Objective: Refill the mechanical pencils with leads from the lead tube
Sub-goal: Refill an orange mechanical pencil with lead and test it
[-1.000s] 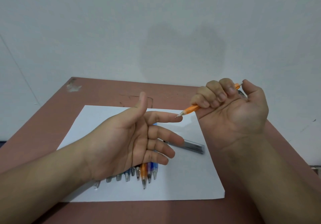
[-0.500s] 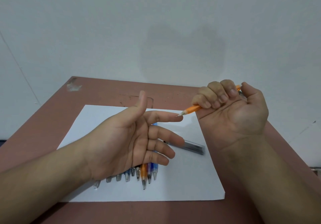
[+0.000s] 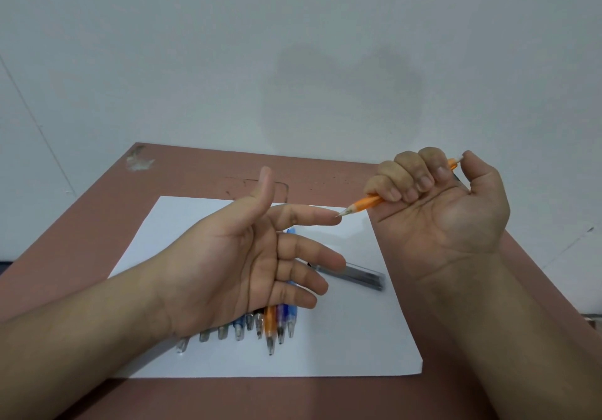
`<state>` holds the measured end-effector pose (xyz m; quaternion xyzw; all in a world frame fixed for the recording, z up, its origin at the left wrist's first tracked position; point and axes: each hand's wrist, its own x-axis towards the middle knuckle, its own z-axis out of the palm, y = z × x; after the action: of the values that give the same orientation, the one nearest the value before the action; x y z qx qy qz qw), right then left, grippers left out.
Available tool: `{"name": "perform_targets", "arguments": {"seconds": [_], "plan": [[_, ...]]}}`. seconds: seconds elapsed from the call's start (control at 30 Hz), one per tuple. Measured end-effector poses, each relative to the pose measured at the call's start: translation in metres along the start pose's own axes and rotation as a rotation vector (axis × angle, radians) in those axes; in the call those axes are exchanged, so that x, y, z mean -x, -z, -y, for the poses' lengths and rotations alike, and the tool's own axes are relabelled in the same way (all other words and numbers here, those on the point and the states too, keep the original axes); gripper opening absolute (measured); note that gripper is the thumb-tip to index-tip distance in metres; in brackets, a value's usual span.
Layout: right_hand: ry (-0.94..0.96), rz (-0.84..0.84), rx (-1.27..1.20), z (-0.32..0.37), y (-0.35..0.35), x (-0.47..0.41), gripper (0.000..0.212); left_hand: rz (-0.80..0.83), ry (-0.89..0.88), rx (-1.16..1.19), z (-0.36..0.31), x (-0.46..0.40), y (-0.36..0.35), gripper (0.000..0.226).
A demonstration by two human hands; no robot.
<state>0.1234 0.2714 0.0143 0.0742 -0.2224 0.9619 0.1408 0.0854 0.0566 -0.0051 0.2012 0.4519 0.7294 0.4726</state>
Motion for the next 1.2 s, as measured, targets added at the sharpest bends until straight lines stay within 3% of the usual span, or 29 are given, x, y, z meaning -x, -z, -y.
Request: {"name": "perform_targets", "arguments": {"seconds": [0.43,0.6,0.83,1.2], "plan": [[-0.008,0.005,-0.03,0.001,0.001,0.0,0.044,-0.003,-0.008,-0.006,-0.001,0.002,-0.001,0.076],[-0.012,0.017,-0.045,0.001,-0.001,0.001,0.035,-0.046,-0.082,-0.054,0.001,0.004,-0.004,0.046],[-0.071,0.08,-0.118,-0.006,-0.003,0.005,0.045,-0.253,-0.27,-0.229,0.005,0.002,-0.016,0.014],[-0.121,0.122,-0.172,-0.012,-0.004,0.008,0.049,-0.333,-0.344,-0.312,0.004,0.002,-0.018,0.022]]}}
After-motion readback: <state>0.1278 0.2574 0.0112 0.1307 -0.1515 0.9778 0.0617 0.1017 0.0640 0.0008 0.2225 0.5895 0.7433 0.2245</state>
